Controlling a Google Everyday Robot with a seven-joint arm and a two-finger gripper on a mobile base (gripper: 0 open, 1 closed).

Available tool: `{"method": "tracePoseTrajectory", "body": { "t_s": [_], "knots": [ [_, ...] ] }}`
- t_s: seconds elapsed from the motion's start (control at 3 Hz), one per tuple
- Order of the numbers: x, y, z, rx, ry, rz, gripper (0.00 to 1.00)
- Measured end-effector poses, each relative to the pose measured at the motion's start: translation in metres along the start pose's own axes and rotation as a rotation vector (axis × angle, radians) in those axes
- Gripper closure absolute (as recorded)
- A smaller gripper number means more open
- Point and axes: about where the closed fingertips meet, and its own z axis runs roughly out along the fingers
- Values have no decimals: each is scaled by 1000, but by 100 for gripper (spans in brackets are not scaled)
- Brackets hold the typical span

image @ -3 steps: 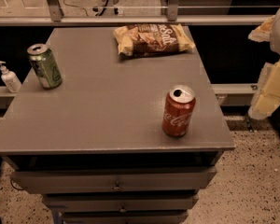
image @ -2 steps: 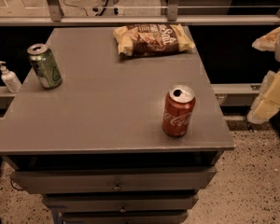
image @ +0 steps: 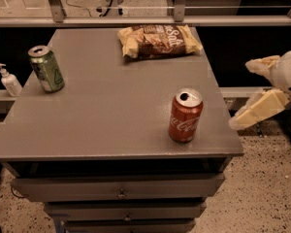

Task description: Knock coke can over

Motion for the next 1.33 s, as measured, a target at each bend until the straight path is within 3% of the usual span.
{"method": "tracePoseTrajectory", "body": {
  "t_s": [0.33,1.0,1.33],
  "knots": [
    [-19,21,29,-75,-214,59,0],
    [-84,79,59,-242,-622,124,0],
    [-97,103,73,-291,-739,143,0]
  ]
}}
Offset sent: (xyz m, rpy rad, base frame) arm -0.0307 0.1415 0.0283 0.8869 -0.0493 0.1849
